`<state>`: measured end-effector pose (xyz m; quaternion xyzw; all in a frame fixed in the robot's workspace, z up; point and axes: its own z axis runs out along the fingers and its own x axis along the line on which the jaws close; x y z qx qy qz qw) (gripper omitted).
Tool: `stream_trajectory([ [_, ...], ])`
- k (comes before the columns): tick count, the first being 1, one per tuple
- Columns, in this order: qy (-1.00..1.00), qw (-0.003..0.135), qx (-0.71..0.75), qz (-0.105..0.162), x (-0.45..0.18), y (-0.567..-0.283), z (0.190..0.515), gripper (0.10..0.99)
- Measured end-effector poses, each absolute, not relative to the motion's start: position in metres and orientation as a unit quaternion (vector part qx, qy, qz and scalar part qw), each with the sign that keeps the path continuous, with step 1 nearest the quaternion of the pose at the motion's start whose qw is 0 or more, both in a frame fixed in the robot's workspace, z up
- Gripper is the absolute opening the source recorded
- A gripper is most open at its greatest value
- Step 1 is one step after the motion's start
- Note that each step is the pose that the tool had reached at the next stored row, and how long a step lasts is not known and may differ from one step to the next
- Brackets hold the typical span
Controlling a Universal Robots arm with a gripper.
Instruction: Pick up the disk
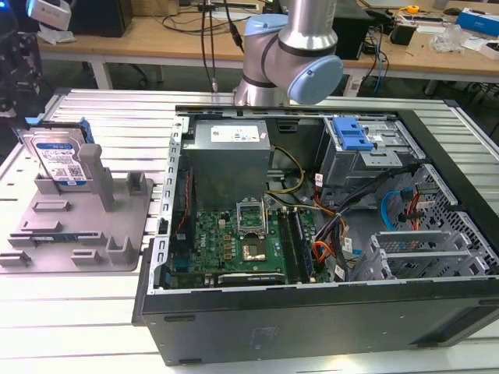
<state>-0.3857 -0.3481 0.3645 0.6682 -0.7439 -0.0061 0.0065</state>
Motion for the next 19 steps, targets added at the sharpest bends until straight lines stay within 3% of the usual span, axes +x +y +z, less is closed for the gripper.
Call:
stream_trajectory([
  [8,-0.732,0.007,0.681,-0.005,-0.386,-0.321,0.364,0.482],
  [19,-0.722,0.008,0.692,-0.005,-0.406,-0.312,0.357,0.482],
])
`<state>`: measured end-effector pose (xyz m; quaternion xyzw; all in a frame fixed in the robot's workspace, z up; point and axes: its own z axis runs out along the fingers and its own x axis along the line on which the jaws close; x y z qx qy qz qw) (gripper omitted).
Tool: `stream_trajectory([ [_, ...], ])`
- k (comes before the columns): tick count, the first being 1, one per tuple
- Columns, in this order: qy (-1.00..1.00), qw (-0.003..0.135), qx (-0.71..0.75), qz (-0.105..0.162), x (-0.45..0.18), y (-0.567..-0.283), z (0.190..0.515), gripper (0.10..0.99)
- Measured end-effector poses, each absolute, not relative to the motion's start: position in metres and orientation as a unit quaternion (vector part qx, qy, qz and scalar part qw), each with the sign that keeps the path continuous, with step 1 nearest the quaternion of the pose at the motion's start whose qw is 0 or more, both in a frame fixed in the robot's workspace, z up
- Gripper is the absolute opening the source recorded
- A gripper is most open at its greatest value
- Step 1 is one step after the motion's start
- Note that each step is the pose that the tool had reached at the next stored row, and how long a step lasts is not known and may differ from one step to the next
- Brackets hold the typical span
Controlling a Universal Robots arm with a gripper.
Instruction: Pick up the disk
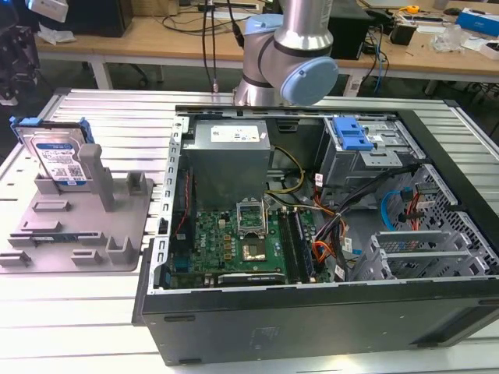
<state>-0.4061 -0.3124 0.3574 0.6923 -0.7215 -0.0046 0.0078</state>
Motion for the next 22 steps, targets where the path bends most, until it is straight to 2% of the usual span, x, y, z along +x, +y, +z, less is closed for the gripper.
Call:
stream_trajectory([
  [22,-0.703,0.008,0.711,-0.004,-0.408,-0.311,0.340,0.482],
])
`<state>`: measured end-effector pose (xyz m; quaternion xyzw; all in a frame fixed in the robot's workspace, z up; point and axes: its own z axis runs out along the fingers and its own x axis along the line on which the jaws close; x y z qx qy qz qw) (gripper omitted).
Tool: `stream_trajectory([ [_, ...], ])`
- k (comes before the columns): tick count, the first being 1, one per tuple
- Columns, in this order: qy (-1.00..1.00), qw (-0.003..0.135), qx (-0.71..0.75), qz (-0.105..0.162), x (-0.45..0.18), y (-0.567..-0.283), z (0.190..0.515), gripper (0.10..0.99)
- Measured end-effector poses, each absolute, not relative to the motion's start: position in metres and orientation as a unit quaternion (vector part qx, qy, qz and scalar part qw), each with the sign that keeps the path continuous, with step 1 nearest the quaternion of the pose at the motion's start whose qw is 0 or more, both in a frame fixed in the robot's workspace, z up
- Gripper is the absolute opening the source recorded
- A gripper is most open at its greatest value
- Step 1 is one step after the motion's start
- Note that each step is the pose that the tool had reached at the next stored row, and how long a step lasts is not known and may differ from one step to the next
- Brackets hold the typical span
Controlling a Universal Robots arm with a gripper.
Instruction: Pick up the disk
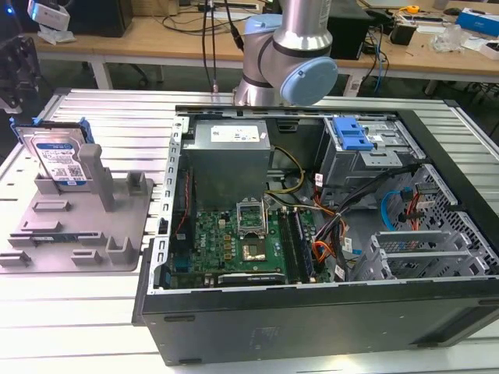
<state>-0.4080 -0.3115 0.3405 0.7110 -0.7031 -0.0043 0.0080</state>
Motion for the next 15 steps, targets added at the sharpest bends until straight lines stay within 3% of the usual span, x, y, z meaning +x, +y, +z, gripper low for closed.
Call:
stream_trajectory([
  [15,-0.703,0.008,0.711,-0.004,-0.410,-0.311,0.329,0.482],
])
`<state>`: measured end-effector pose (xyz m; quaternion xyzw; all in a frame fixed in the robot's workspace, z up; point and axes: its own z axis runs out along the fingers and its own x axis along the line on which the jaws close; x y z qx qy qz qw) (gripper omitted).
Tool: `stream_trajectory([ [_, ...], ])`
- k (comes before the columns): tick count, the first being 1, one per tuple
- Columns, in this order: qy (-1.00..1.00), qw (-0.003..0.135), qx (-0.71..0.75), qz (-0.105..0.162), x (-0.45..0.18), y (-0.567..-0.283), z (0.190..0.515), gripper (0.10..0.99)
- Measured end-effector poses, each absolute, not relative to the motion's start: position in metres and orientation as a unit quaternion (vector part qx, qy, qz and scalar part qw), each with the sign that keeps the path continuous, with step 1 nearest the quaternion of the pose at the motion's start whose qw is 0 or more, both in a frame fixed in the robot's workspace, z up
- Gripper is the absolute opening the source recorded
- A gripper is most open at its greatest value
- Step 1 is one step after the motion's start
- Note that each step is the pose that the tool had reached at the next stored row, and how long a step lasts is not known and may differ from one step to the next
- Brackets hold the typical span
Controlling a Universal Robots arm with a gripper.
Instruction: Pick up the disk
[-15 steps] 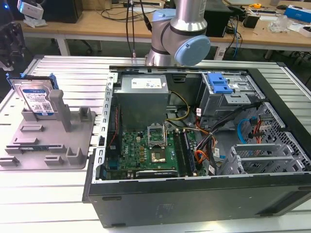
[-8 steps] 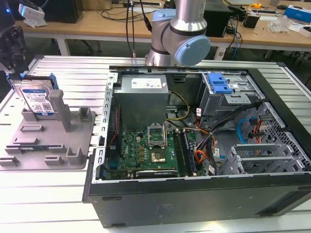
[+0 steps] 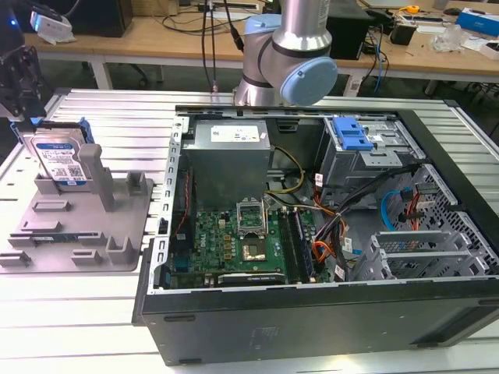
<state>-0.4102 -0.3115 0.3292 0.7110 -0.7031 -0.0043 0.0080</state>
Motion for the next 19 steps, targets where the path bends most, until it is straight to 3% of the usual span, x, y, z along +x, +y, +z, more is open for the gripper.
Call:
stream_trajectory([
  [19,-0.703,0.008,0.711,-0.004,-0.411,-0.311,0.317,0.482],
])
